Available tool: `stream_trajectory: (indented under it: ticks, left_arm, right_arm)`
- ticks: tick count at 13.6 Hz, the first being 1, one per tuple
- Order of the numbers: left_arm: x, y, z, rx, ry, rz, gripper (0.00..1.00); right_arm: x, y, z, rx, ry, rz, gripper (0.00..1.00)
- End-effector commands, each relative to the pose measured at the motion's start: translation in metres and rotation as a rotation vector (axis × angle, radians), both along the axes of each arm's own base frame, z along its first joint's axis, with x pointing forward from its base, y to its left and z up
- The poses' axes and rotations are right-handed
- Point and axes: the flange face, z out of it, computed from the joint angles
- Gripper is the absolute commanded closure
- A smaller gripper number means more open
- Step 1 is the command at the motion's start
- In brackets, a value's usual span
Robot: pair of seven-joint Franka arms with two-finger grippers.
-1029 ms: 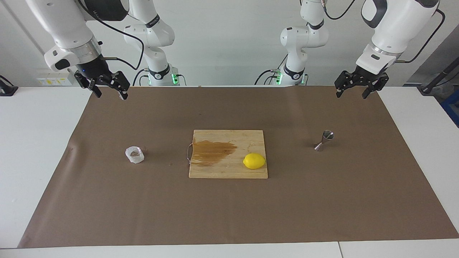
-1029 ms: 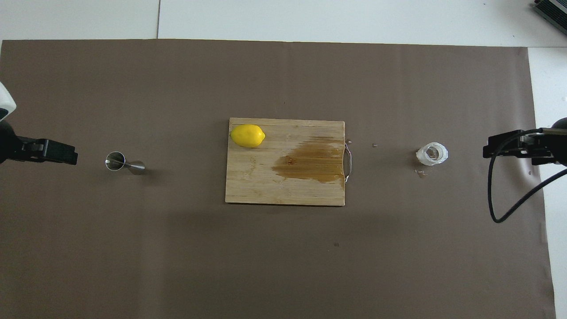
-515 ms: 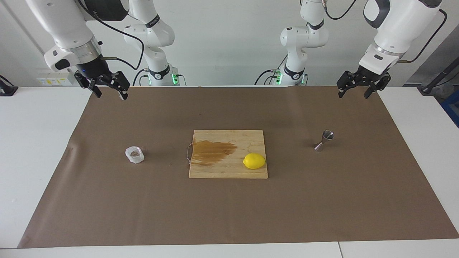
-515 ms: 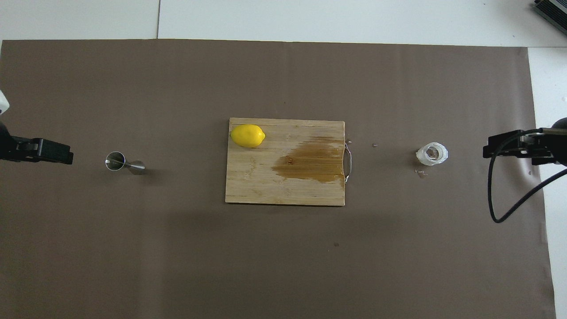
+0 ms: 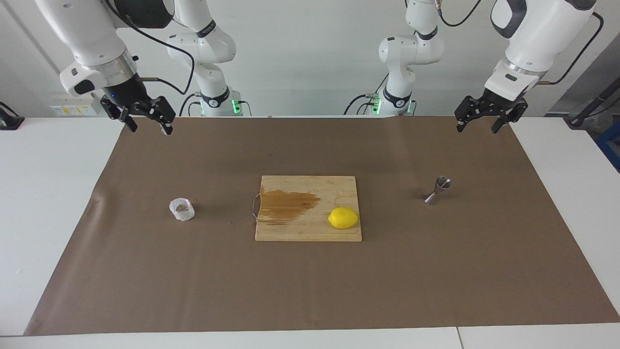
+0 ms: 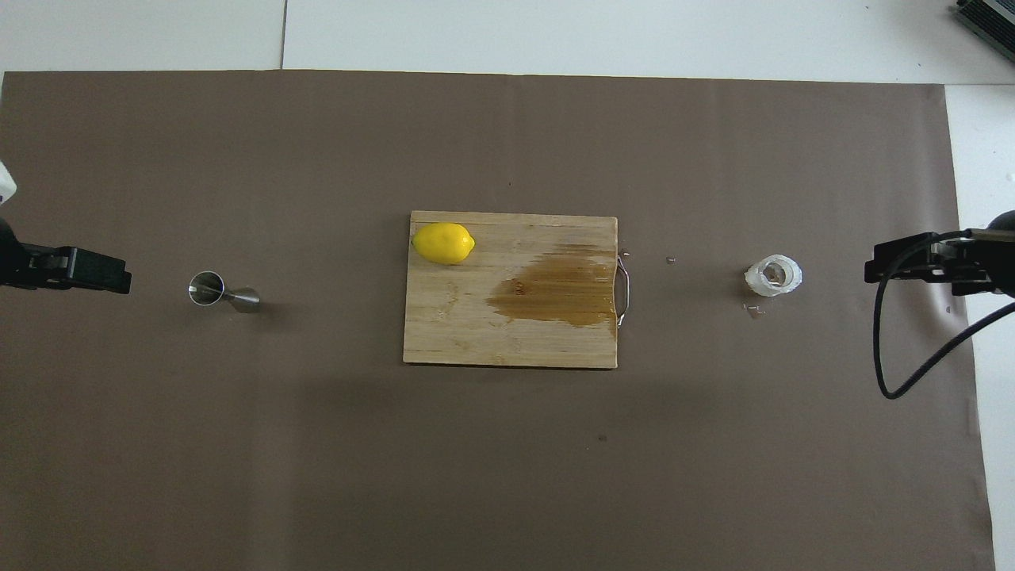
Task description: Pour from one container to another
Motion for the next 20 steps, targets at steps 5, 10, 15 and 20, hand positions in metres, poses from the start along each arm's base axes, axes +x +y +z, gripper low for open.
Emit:
stream_trajectory:
  ticks: [5,10,15,20]
  left_arm:
    - [0.0,0.003,-0.008,-0.008,0.001,0.019,0.0]
    - [0.013,0.033,-0.045,-0.125,0.1,0.169,0.0]
    - [0.027,0.032,-0.111,-0.237,0.343,0.431,0.0]
    - [0.024,0.061,-0.148,-0.3,0.516,0.584,0.0]
  right_arm:
    - [-0.007,-0.001,0.002,0.021,-0.006,0.007,0.0]
    - [-0.007,-0.001,0.001,0.021,-0.004,0.007,0.0]
    - [-0.007,-0.001,0.002,0.021,-0.006,0.007,0.0]
    - [-0.007,-0.001,0.002,0.021,-0.006,0.007,0.0]
